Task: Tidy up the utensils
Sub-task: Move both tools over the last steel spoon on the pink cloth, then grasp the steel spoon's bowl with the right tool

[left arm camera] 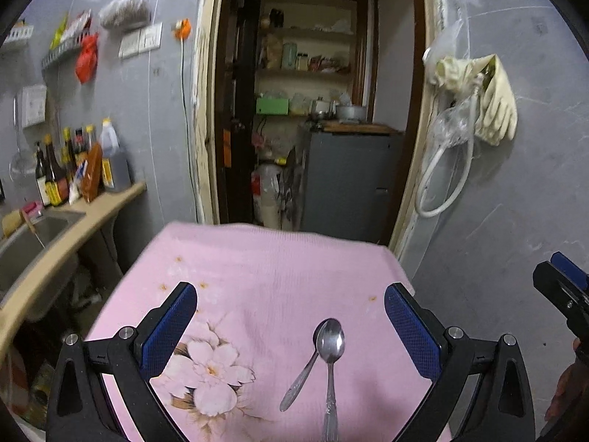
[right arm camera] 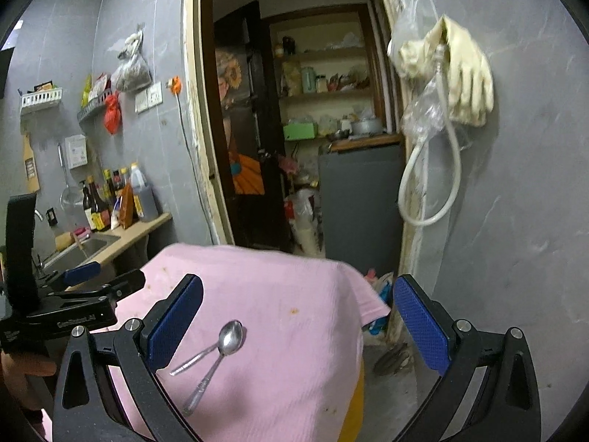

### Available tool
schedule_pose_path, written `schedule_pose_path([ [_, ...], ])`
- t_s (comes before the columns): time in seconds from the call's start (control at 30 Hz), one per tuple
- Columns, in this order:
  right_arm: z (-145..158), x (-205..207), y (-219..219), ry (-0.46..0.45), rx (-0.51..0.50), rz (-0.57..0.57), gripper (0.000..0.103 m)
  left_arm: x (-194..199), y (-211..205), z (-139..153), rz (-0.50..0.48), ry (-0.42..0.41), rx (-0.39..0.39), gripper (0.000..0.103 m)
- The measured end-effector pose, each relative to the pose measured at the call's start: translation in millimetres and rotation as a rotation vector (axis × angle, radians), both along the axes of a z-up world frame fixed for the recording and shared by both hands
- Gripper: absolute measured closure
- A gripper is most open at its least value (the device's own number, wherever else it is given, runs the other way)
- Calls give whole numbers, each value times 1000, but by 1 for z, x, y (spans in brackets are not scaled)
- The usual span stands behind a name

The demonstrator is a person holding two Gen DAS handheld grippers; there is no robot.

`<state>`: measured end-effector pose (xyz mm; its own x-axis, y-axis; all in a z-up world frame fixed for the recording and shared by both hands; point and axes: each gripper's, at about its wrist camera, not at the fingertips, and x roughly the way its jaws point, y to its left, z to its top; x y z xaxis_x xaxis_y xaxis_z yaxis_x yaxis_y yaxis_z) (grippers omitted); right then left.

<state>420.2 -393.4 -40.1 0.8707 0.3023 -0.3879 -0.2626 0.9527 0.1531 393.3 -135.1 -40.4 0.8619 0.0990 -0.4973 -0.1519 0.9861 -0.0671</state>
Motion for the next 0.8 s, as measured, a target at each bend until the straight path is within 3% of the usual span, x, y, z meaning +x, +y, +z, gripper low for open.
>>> schedule_pose_path([
  [0.33,-82,47,24,139,46,141,2,32,16,-69,-14,99,-39,1],
  [0.43,-99,59,36,186,51,189,3,38,19,-86,-39,138,-59,10],
  [0.57,-125,75,53,265,43,241,16,48,24,-110,-67,209,-91,22],
  [0.7,-143,83,65,306,28,280,22,53,22,-124,-98,244,-95,28],
  [0.8,-153,92,74,353,34,322,36,59,20,-127,-133,266,-111,37],
])
